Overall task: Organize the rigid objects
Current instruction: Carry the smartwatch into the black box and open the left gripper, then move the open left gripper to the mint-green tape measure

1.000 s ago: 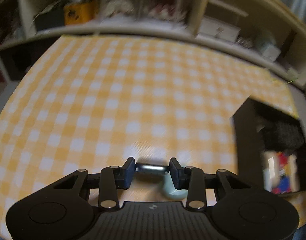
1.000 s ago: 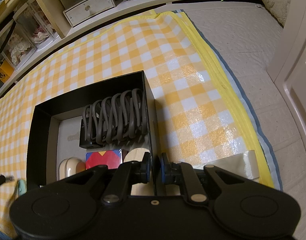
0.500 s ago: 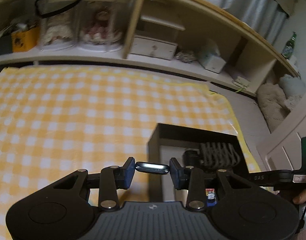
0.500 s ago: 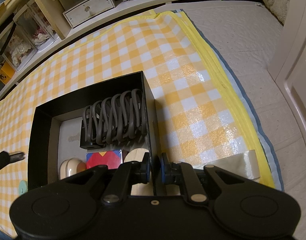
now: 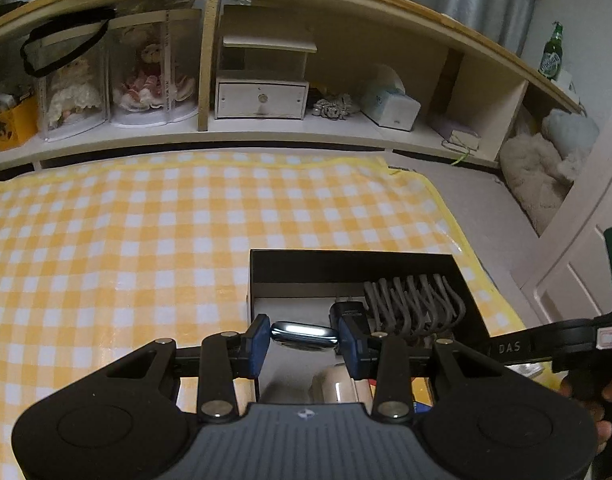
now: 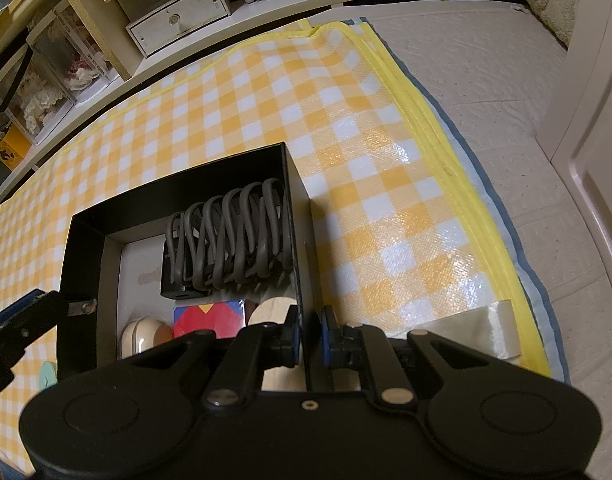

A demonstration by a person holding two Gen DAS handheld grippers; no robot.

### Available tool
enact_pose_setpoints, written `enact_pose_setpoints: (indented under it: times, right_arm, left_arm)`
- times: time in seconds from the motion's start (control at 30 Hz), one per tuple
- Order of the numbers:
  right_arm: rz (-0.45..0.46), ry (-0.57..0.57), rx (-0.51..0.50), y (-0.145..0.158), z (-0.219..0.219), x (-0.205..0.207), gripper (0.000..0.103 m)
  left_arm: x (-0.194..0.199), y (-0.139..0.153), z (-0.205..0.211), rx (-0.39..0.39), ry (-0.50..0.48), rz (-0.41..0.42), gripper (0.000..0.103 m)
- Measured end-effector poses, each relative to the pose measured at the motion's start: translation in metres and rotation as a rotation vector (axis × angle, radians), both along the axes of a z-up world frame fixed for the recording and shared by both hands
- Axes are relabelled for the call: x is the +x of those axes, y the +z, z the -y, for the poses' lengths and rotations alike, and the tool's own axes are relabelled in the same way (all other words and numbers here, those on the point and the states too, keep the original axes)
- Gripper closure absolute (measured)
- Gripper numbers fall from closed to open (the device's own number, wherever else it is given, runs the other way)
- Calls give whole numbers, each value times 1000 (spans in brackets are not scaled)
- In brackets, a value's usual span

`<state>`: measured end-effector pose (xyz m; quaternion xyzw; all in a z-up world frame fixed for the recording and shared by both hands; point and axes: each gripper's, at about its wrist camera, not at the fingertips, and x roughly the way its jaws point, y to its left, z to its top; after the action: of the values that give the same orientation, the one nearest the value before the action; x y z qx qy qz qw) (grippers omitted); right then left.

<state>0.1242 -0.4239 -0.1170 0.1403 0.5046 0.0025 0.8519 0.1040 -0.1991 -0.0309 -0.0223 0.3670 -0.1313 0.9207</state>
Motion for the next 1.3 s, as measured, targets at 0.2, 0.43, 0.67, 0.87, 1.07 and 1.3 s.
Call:
enact_pose_setpoints:
  times: [0.2,0.43,0.67,0.87,1.07,1.3]
  right_arm:
    - [-1,-1,2,0,1,0,91]
    - [-1,1,1,1,0,0,91]
    - [-1,2,1,1,1,0,91]
    - [-1,2,1,1,0,0,91]
    - [-1,2,1,1,0,0,91]
    - [-1,1,2,1,0,0,91]
  left_arm:
    - [2,-10,-3,-19,-22,-46,60]
    - [-7,-10,-9,-15,-36,-81,45]
    - [-16,-13,-16,18,-55,-151,38]
    - [-23,-11,-15,31,-75,-156,24]
    - [-27,-6,-12,37,-90,-142,8]
    - [-29,-3,-8,59,-106,-131,0]
